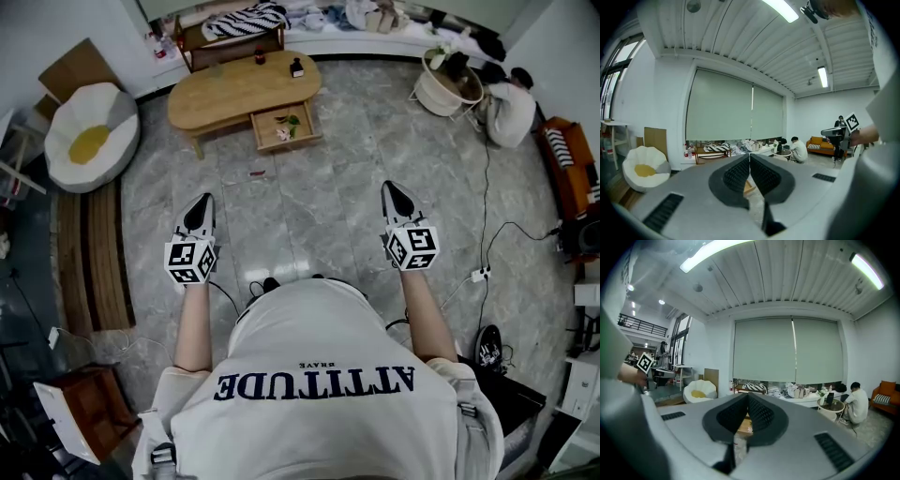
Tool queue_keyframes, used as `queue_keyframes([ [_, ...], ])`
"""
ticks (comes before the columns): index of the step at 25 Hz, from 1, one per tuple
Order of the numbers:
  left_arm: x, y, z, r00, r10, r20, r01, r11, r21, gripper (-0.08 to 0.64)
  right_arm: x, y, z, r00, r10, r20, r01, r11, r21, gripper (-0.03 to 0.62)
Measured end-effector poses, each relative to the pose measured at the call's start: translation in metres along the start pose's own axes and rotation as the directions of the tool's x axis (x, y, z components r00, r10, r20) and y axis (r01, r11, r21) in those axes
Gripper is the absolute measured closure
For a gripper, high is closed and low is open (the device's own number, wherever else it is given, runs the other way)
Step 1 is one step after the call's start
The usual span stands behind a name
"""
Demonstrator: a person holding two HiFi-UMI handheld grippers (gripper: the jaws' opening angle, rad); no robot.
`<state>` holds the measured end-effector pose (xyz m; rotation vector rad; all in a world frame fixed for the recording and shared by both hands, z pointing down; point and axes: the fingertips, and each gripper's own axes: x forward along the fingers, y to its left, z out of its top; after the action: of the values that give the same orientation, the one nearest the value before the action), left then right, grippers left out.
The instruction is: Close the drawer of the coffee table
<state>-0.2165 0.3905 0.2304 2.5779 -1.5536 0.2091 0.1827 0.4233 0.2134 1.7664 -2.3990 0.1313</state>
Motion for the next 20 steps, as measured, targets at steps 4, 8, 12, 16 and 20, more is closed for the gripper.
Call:
queue_keyframes([
  [4,0.0,-0.002,0.0,1.0,0.009,0.002,-0.009,1.0,0.001,0.538,0.0,-0.004,0.002,1.0,0.007,0.019,-0.007,1.0,0.028,0.574],
  [8,-0.001,-0.003,-0.001,1.0,0.018,-0.002,-0.018,1.0,0.002,0.538,0.001,-0.007,0.001,1.0,0.013,0.024,-0.014,0.999,0.041,0.572],
  [12,-0.001,-0.008,-0.003,0.999,0.035,-0.006,-0.035,0.999,-0.004,0.538,0.0,-0.012,-0.002,0.999,0.025,0.021,-0.026,0.999,0.04,0.572],
  [16,-0.003,-0.012,-0.005,0.998,0.061,0.0,-0.061,0.998,-0.029,0.538,-0.003,-0.016,-0.005,0.999,0.039,0.021,-0.04,0.998,0.041,0.572],
  [20,-0.003,-0.024,-0.004,0.997,0.069,0.02,-0.068,0.997,-0.031,0.538,-0.004,-0.025,-0.01,0.998,0.056,0.019,-0.057,0.998,0.038,0.572],
])
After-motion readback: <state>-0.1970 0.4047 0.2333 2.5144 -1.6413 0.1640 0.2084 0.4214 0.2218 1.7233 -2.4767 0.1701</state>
